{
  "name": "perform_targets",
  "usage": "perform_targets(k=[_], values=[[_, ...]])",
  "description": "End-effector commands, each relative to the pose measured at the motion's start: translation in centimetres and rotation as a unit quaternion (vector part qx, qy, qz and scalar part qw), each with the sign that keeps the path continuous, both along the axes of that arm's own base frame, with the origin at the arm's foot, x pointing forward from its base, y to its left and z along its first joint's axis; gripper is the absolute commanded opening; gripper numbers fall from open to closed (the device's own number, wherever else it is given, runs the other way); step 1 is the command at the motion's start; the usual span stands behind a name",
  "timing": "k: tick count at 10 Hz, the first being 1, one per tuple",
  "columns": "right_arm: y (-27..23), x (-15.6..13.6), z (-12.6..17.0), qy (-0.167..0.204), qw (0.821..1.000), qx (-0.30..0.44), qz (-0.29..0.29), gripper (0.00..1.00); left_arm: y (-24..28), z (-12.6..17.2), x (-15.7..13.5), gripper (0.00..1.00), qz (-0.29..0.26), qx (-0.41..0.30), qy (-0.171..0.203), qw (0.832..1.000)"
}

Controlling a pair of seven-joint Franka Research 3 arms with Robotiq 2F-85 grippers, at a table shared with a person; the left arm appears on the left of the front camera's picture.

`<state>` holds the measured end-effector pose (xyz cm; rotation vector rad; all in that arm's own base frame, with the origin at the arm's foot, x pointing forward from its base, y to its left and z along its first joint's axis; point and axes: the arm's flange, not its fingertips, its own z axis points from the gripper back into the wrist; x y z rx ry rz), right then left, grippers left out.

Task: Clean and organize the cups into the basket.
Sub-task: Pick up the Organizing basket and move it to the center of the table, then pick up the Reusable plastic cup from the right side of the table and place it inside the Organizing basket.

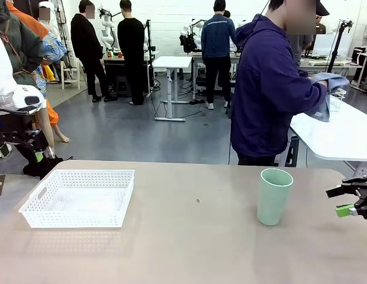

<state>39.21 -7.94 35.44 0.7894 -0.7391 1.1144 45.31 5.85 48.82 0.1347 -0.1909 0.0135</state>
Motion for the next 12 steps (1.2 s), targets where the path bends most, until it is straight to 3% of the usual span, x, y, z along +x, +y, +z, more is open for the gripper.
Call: perform_targets(k=[1,4,5,6,11,12], values=[[0.1,0.7,0.0,-0.007,1.000,0.002,-0.010,1.00,0.2,-0.7,1.5,1.00,0.011,0.010,0.002,1.000],[0.0,0.0,0.0,0.000,1.000,0.000,0.000,1.00,0.7,-1.9,3.2,1.00,0.012,0.012,0.005,1.000],[0.0,0.0,0.0,0.000,1.000,0.000,0.000,1.00,0.8,-2.4,3.3,1.00,0.008,0.005,0.019,1.000],[0.0,0.0,0.0,0.000,1.000,0.000,0.000,1.00,0.4,-1.8,2.3,1.00,0.000,0.001,0.009,1.000],[-0.1,0.2,-0.1,0.001,1.000,-0.001,0.000,1.00,0.5,-1.9,2.6,1.00,0.000,0.001,0.010,1.000],[-0.1,1.1,-1.2,-0.015,1.000,0.026,-0.001,1.00,0.7,-3.3,2.4,1.00,-0.009,0.003,0.004,1.000]])
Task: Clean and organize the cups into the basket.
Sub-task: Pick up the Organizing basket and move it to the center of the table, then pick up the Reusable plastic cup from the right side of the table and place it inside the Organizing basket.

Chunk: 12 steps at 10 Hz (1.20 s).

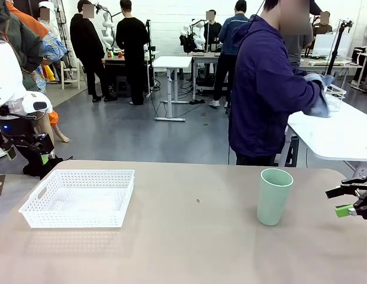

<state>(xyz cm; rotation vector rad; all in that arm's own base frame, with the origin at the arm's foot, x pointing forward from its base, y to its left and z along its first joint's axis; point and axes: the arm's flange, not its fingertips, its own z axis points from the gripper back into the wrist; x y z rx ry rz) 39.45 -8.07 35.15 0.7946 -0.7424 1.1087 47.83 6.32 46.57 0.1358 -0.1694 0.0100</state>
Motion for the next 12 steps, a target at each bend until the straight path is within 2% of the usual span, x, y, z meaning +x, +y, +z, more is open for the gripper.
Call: perform_targets(k=[1,2,4,7,12], values=[[0.2,2.0,-2.2,-0.015,0.999,0.039,-0.002,1.00,0.1,-1.9,-0.2,1.00,0.005,-0.006,-0.006,1.000],[0.5,3.0,-3.2,-0.031,0.999,0.043,0.008,1.00,0.1,-2.5,-0.3,1.00,0.015,-0.008,0.006,1.000],[1.1,4.5,-5.2,-0.034,0.998,0.051,0.021,1.00,0.4,-3.8,0.1,1.00,0.031,-0.020,0.013,0.999],[2.7,6.8,-7.5,-0.048,0.997,0.050,0.037,1.00,-0.3,-6.1,1.0,1.00,0.023,-0.028,0.039,0.999],[6.0,9.0,-8.2,-0.062,0.993,0.075,0.071,1.00,-1.4,-8.1,1.7,1.00,0.025,-0.032,0.056,0.998]])
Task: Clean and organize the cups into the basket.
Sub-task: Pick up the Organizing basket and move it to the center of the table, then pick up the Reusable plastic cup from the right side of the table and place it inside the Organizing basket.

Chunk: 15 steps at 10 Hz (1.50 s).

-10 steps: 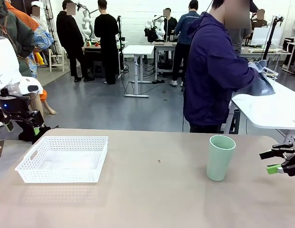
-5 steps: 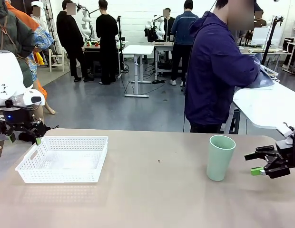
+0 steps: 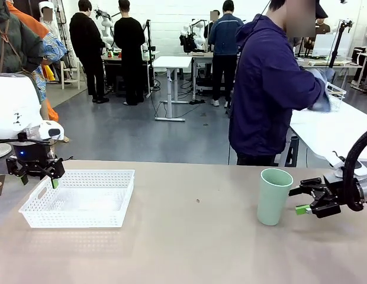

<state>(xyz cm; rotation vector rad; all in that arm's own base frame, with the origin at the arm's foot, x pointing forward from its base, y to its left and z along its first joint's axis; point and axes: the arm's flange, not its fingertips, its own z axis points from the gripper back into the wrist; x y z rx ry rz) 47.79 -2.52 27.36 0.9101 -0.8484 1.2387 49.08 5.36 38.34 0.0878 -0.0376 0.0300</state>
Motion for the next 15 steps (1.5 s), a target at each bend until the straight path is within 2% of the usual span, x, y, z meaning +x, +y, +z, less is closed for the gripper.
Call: perform_targets(k=[1,5,6,7,11,13,15], values=[[1.0,0.8,-0.5,-0.015,1.000,0.022,0.008,1.00,-0.3,0.2,0.3,1.00,0.016,-0.009,-0.011,1.000],[3.0,1.3,-0.6,-0.013,0.999,0.031,0.014,1.00,0.0,0.0,0.0,1.00,0.001,-0.002,0.000,1.000],[2.7,0.8,0.2,-0.010,1.000,0.015,-0.024,1.00,0.0,0.0,0.0,1.00,0.001,-0.002,0.000,1.000],[2.6,0.5,-0.3,0.000,1.000,0.018,0.022,1.00,0.0,0.0,0.0,1.00,0.001,-0.002,0.000,1.000],[2.5,0.6,-0.2,-0.002,1.000,0.017,0.015,1.00,0.0,0.0,0.0,1.00,0.001,-0.002,0.000,1.000],[4.1,0.8,-0.6,-0.042,0.999,0.006,0.028,1.00,0.0,-0.8,0.2,1.00,0.003,0.000,-0.008,1.000],[4.9,1.3,-1.1,-0.057,0.997,0.028,0.036,1.00,0.3,-1.4,0.7,1.00,-0.006,-0.006,-0.025,1.000]])
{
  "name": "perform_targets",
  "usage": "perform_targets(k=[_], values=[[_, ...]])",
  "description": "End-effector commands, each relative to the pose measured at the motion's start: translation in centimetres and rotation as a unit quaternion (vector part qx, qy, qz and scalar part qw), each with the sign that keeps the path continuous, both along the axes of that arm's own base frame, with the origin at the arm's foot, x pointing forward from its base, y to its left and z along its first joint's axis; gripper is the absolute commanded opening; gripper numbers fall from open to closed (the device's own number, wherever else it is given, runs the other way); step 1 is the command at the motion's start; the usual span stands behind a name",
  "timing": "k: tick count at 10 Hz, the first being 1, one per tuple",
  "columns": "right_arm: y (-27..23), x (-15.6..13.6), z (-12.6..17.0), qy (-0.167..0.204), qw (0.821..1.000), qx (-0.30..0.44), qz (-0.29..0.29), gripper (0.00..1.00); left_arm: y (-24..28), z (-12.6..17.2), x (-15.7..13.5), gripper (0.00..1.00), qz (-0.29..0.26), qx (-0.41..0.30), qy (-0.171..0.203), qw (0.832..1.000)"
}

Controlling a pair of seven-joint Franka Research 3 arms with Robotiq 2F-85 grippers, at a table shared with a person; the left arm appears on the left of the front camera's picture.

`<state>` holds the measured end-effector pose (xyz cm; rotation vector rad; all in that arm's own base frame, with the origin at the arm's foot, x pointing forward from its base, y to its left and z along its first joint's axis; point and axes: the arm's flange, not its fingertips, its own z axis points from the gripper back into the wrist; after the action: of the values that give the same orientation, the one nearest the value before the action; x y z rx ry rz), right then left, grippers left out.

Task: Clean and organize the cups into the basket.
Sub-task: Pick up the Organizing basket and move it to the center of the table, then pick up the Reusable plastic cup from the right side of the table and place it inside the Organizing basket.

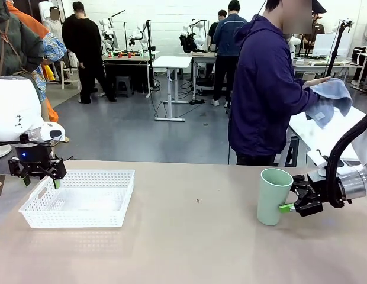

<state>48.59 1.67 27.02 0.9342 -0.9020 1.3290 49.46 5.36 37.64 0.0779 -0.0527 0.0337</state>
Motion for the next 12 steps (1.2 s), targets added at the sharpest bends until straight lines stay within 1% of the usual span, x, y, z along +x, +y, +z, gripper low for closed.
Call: perform_targets(k=[1,2,6,9,10,11,12], values=[[1.0,0.7,-1.1,-0.021,1.000,0.018,0.004,1.00,0.2,-0.9,0.5,1.00,-0.011,-0.002,-0.022,1.000],[1.3,0.9,-1.2,-0.014,1.000,0.023,0.003,1.00,0.2,-1.1,0.8,1.00,-0.010,0.000,-0.022,1.000],[2.0,1.8,-1.9,0.004,0.999,0.032,0.006,1.00,-0.2,-3.3,2.5,1.00,-0.017,-0.023,0.010,1.000],[2.4,1.9,-2.2,-0.002,0.999,0.041,0.018,1.00,-0.2,-4.0,2.9,1.00,-0.010,-0.023,0.015,1.000],[2.4,2.0,-2.3,0.000,0.998,0.046,0.034,0.90,-0.2,-4.0,2.9,0.91,-0.018,-0.034,0.010,0.999],[2.3,1.9,-2.3,0.002,0.998,0.044,0.034,0.42,-0.1,-3.9,2.7,0.41,-0.015,-0.027,0.015,0.999],[2.3,1.9,-2.2,0.005,0.998,0.046,0.034,0.32,0.0,-4.0,2.7,0.32,-0.017,-0.026,0.016,0.999]])
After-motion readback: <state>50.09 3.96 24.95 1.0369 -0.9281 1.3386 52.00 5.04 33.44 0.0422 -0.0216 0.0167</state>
